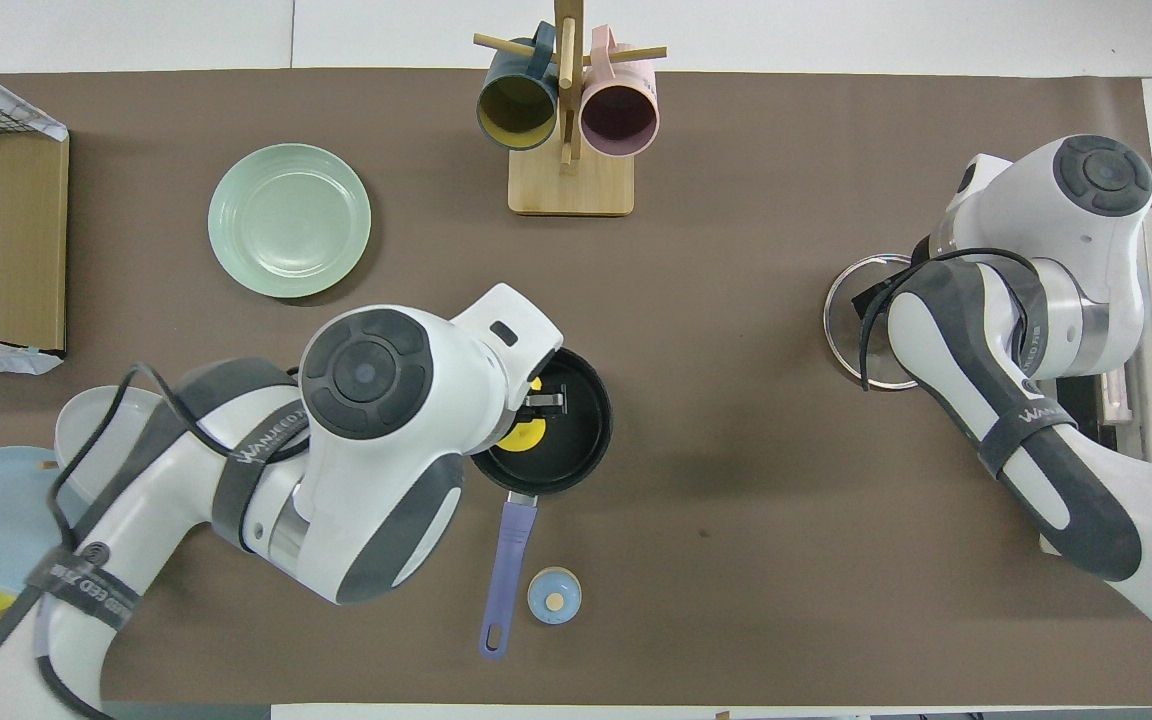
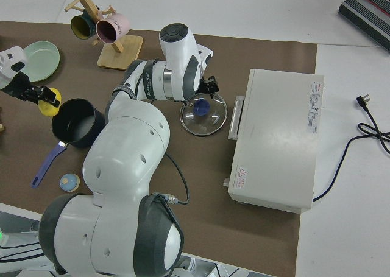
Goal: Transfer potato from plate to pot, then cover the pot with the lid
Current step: 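Lower the potato into the saucepan and open the left gripper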
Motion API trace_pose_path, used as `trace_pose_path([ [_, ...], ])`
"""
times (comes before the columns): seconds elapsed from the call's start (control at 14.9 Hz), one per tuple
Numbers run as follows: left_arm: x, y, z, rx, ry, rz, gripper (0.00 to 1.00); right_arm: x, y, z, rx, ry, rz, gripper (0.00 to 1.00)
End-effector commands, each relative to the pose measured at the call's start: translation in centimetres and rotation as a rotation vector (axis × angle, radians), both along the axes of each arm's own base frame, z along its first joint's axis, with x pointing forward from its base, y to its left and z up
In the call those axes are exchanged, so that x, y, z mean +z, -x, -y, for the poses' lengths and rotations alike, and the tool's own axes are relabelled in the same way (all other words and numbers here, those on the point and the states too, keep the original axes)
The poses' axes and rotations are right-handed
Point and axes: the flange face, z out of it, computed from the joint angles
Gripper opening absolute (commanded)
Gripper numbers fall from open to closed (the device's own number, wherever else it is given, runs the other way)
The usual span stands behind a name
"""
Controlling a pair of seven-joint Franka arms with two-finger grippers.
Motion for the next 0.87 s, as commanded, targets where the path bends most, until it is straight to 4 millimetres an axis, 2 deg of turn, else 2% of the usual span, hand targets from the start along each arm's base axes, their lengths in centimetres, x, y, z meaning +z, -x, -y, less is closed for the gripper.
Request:
trace_pose_path([
  [0.0,-4.4,0.7,0.4,0.011,0.010,0.015,0.00,-0.4,0.9,1.0,0.015,-0.007,0.016,1.00],
  [0.2,-6.7,0.3,0.7,0.008,-0.004,0.014,0.00,-0.5,1.1,1.0,0.018,-0.006,0.004,1.00],
  [0.4,-8.9,1.0,1.7,-0.015,-0.028,-0.008,0.00,-0.4,1.1,1.0,0.016,-0.006,0.001,1.00],
  [0.67,-10.0,1.8,1.4,-0.021,-0.051,-0.035,0.00,-0.3,1.4,1.0,0.016,-0.005,-0.022,1.00],
  [0.8,-10.6,2.7,2.0,-0.033,-0.054,-0.037,0.00,-0.3,1.5,1.0,0.019,-0.006,-0.024,1.00],
])
